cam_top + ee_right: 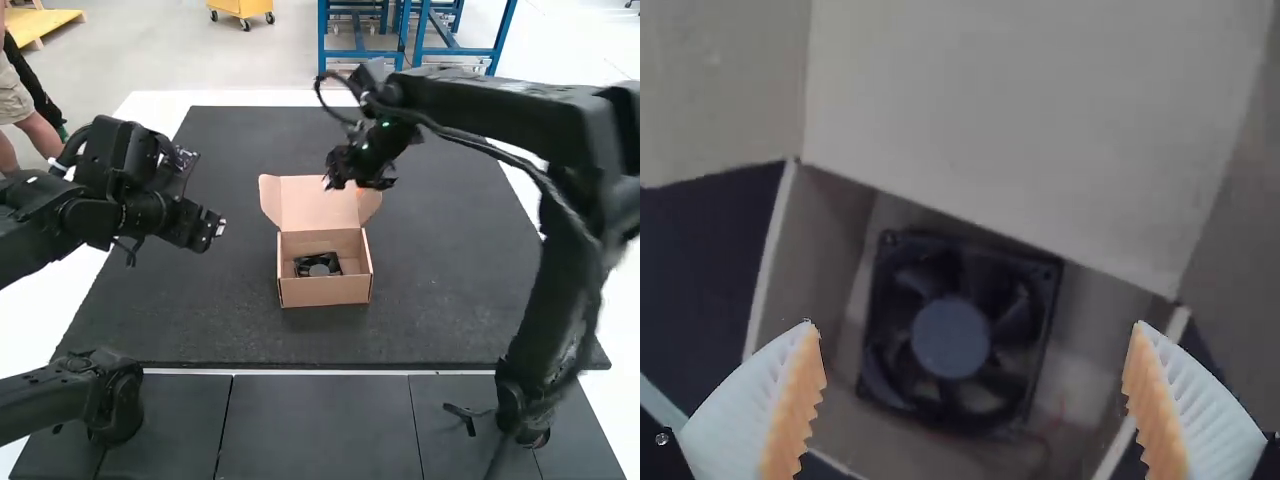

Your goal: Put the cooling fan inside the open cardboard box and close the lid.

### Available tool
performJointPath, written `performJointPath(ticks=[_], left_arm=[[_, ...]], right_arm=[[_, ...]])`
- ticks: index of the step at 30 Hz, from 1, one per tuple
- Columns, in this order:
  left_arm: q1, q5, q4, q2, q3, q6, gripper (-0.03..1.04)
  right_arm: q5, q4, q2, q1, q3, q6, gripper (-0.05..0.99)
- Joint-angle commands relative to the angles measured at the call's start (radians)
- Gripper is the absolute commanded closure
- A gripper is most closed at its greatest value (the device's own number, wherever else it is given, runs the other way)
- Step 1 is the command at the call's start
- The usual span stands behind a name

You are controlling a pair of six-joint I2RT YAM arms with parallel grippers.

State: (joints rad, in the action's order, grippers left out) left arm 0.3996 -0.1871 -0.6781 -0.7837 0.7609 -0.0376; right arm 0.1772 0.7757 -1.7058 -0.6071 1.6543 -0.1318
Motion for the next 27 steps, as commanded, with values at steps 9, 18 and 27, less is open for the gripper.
performJointPath(ticks=[9, 18, 27], left_arm=[[-0.059, 0.017, 0.135, -0.132, 0.038, 0.094, 0.04], [-0.064, 0.015, 0.272, -0.272, 0.044, 0.111, 0.04], [-0.064, 0.006, 0.351, -0.371, 0.086, 0.133, 0.04]], right_arm=[[-0.139, -0.421, 0.339, 0.072, -0.473, 0.069, 0.26], [-0.139, -0.665, 0.365, 0.144, -0.619, 0.092, 0.03], [-0.094, -0.727, 0.293, 0.165, -0.573, 0.084, 0.03]])
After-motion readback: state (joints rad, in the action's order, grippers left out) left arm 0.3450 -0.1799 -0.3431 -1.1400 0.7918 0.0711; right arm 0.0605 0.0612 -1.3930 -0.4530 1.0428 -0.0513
